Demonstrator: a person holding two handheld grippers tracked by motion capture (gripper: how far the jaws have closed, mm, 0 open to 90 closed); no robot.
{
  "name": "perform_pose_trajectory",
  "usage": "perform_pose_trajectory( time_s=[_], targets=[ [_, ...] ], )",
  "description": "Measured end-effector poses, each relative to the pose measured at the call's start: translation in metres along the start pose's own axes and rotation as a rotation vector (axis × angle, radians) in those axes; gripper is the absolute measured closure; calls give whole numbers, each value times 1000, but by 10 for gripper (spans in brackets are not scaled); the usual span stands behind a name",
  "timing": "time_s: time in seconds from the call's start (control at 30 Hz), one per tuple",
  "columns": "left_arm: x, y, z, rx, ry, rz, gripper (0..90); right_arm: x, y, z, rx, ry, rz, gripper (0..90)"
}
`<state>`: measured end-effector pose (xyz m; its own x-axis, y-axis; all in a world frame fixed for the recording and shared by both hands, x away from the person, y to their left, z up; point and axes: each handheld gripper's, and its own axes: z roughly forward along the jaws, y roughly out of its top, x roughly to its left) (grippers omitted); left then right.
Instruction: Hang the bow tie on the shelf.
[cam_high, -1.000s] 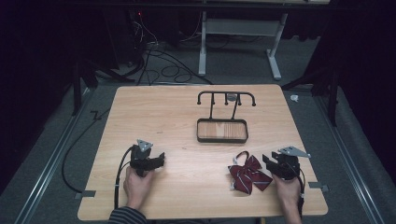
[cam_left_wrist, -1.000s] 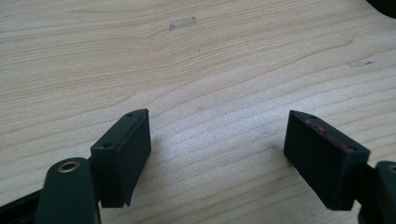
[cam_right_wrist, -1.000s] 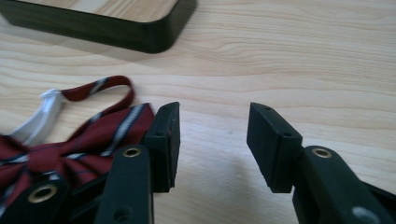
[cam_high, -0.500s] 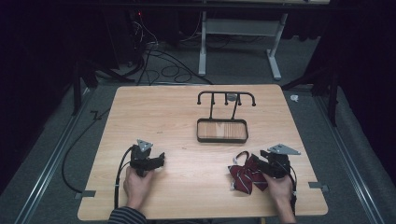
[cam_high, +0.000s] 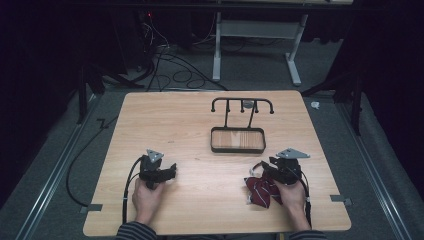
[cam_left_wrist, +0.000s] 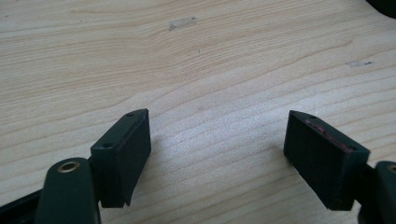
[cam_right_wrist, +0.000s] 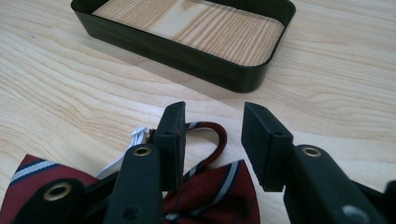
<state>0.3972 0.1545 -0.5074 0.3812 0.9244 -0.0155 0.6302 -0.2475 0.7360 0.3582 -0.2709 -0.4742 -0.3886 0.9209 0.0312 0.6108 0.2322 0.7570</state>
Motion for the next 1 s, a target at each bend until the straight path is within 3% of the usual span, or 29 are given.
perform_pose_trajectory(
  time_s=[0.57, 1.0],
  targets=[
    [0, 0, 0, -1, 1, 0, 235, -3, 6, 25, 73, 12, -10, 663],
    [0, 0, 0, 0, 0, 0, 235, -4, 7, 37, 115, 55, -22, 786]
  ],
)
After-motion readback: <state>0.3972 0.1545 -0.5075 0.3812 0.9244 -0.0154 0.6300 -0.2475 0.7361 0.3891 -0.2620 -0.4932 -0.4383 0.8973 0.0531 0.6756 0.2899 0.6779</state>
